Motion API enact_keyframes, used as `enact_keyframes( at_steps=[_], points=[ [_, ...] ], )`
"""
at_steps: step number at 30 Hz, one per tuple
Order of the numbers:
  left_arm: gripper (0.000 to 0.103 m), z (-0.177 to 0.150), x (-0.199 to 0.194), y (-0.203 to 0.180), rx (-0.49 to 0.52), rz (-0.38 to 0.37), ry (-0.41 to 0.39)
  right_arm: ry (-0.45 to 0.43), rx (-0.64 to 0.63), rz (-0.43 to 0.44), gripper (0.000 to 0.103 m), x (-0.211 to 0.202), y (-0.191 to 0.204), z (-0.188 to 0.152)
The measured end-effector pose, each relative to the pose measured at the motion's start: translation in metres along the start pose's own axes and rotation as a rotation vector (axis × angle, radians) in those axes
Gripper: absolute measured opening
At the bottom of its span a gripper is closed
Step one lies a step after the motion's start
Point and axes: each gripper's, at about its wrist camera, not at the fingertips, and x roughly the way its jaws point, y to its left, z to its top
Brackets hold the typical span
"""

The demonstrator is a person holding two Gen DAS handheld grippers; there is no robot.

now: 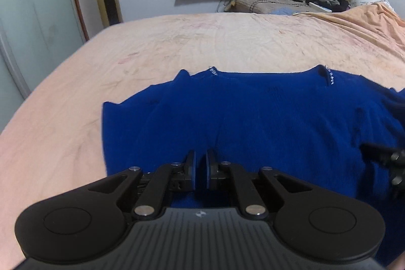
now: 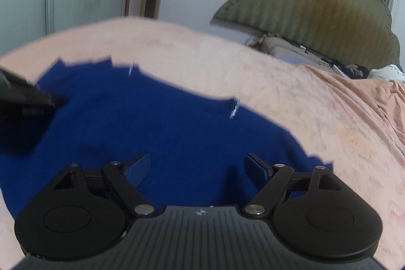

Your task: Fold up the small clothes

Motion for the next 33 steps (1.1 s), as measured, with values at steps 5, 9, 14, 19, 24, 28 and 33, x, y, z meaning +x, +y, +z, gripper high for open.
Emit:
enact_keyframes(
  at_steps=[5,9,14,19,24,28,33],
  points=[
    [0.007,-0.018,-0.013,-0.002,0.004,0.037,-0.032,0.02,0.139,-0.02,0.095,0.003,-0.01,-0.017],
    [0.008,-0.027,-0.019,-0.009,0.04,0.075,-0.059,0.031,0.203,-0.016,0.101,0.001,-0.019,-0.029],
    [0.008,-0.034,-0.021,-0.011,0.046,0.092,-0.09,0.006,0.215,-0.025,0.103,-0.004,-0.015,-0.042],
    [0.008,-0.041,-0.022,-0.019,0.087,0.126,-0.122,0.0,0.226,-0.019,0.103,-0.004,-0.015,-0.043],
    [0.008,-0.042,-0.021,-0.026,0.127,0.157,-0.124,-0.006,0.231,-0.017,0.103,-0.005,-0.016,-0.044],
    [0.008,-0.043,-0.02,-0.03,0.153,0.178,-0.125,-0.007,0.226,-0.028,0.103,-0.006,-0.013,-0.045],
    [0.008,-0.043,-0.02,-0.034,0.178,0.196,-0.125,-0.002,0.244,-0.024,0.103,-0.006,-0.014,-0.045]
  ],
)
